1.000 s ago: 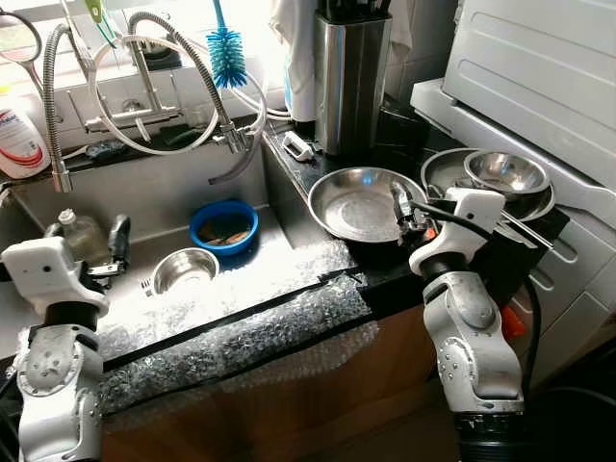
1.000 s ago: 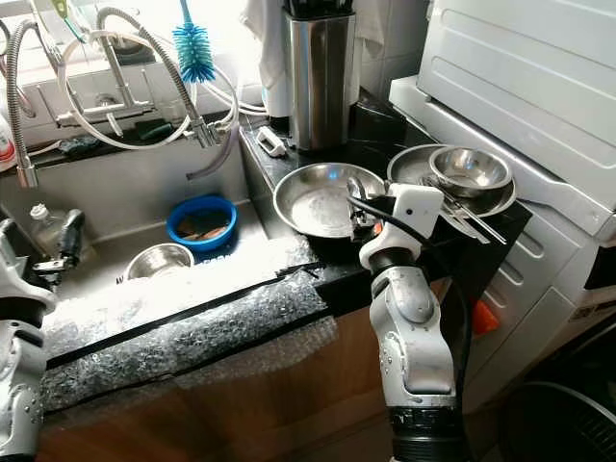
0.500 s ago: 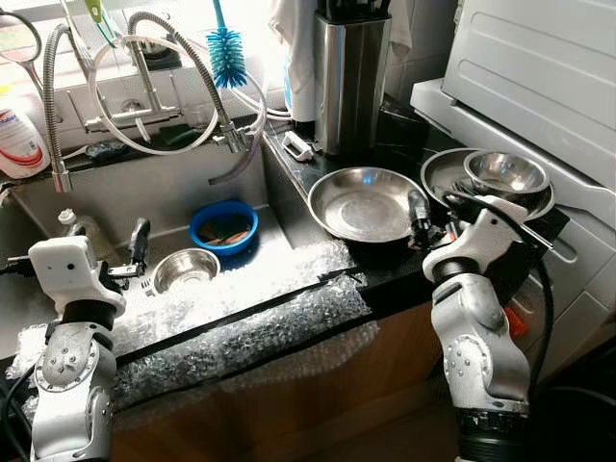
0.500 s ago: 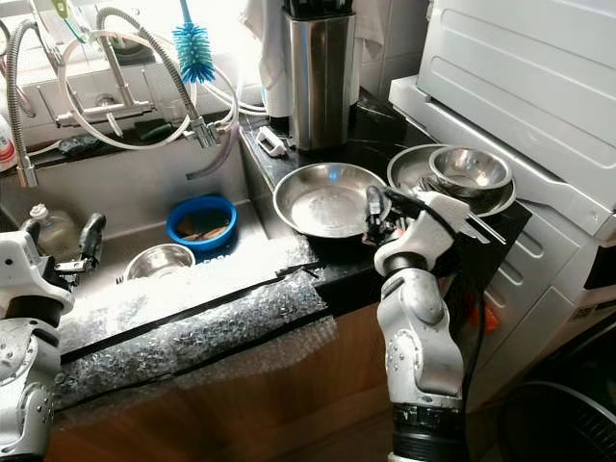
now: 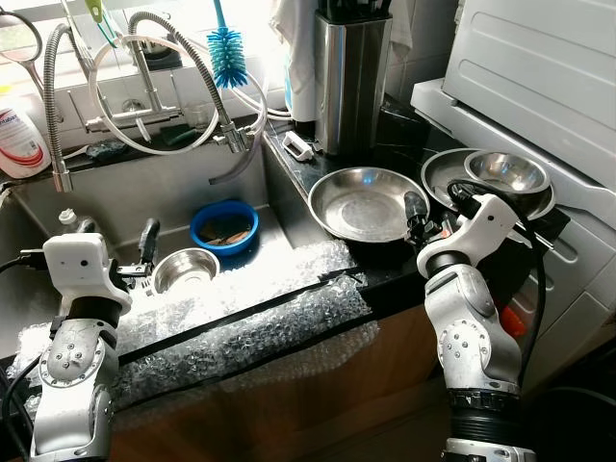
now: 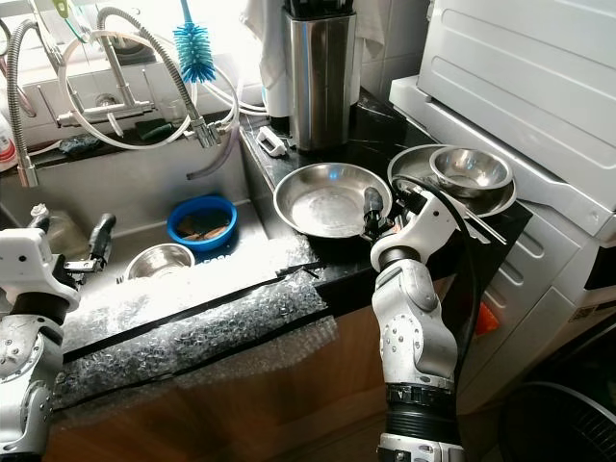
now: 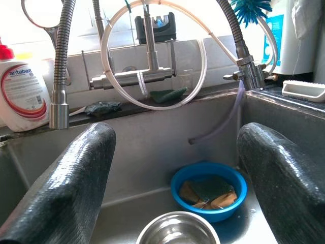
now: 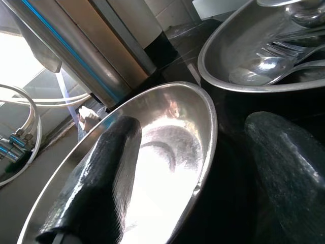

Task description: Kitchen organization

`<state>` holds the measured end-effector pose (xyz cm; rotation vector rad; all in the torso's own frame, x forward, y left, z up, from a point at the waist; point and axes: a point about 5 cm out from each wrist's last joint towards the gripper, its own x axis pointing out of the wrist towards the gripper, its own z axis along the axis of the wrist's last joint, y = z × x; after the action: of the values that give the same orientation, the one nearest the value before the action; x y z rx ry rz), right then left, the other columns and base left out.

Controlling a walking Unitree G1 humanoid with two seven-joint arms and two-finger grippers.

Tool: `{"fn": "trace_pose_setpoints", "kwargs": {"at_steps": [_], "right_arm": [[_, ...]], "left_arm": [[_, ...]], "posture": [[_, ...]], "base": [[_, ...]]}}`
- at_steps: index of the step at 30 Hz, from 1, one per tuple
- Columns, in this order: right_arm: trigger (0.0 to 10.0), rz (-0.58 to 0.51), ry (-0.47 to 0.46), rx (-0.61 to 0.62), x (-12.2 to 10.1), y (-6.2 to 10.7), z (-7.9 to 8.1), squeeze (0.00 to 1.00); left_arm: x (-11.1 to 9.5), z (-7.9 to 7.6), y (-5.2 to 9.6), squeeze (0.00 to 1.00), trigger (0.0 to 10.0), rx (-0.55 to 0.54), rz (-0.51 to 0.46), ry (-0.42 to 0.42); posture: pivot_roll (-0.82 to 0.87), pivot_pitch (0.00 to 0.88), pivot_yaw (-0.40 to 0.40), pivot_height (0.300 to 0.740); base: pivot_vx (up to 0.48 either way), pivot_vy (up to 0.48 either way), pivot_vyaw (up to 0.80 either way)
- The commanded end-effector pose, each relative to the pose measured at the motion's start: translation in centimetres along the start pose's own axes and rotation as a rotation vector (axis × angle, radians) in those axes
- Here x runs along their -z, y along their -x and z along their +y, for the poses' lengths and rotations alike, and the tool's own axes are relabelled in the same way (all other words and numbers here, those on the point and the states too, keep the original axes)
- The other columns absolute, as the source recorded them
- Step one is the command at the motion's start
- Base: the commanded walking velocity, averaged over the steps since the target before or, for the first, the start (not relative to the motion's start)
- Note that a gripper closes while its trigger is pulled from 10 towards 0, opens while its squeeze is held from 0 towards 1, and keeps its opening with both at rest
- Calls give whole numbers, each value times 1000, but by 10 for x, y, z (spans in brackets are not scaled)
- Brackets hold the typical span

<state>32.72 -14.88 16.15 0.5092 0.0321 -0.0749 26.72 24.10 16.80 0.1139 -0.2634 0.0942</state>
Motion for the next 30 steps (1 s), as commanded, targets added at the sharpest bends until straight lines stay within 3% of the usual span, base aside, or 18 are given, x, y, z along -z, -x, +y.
{"fn": "trace_pose_setpoints", "kwargs": {"at_steps": [1, 14, 15, 17, 19, 20, 21, 22, 27, 28, 30], "right_arm": [[10000, 11, -15, -1, 0, -3, 4, 0], [10000, 59, 23, 21, 8, -7, 5, 0], [8392, 59, 24, 20, 8, -7, 5, 0], [4157, 64, 28, 19, 9, -9, 6, 0], [3922, 73, 36, 18, 10, -10, 6, 0], [4863, 81, 41, 15, 11, -11, 7, 0], [4863, 81, 41, 15, 11, -11, 7, 0], [10000, 81, 39, 12, 11, -13, 9, 0], [10000, 85, 48, 9, 11, -16, 12, 0], [4706, 86, 48, 9, 12, -16, 12, 0], [1804, 94, 53, 7, 13, -17, 13, 0]], "left_arm": [[-3, 0, -2, 0, 10000, 11, 0, -20], [-2, -4, -4, 0, 10000, 38, 6, -32], [-2, -4, -4, 0, 10000, 38, 6, -32], [-2, -4, -4, 0, 10000, 40, 7, -34], [-2, -5, -4, 0, 10000, 43, 8, -36], [-1, -6, -5, 0, 10000, 52, 11, -40], [-1, -6, -5, 0, 10000, 52, 11, -40], [-1, -7, -5, 0, 10000, 59, 12, -44], [-1, -7, -5, 0, 10000, 63, 11, -48], [-1, -8, -5, 0, 10000, 64, 11, -48], [-1, -8, -6, 0, 10000, 68, 12, -51]], "posture": [[-115, 0, 41, 740], [-113, 0, 45, 740], [-113, 0, 45, 740], [-113, 0, 45, 740], [-110, 0, 45, 740], [-110, 0, 45, 740], [-110, 0, 45, 740], [-110, 0, 45, 740], [-108, 0, 48, 740], [-108, 0, 48, 740], [-106, 0, 48, 740]], "base": [[0, 0, 0], [0, 0, 0], [0, 0, 0], [0, 0, 0], [0, 0, 0], [0, 0, 0], [0, 0, 0], [0, 0, 0], [0, 0, 0], [0, 0, 0], [0, 0, 0]]}}
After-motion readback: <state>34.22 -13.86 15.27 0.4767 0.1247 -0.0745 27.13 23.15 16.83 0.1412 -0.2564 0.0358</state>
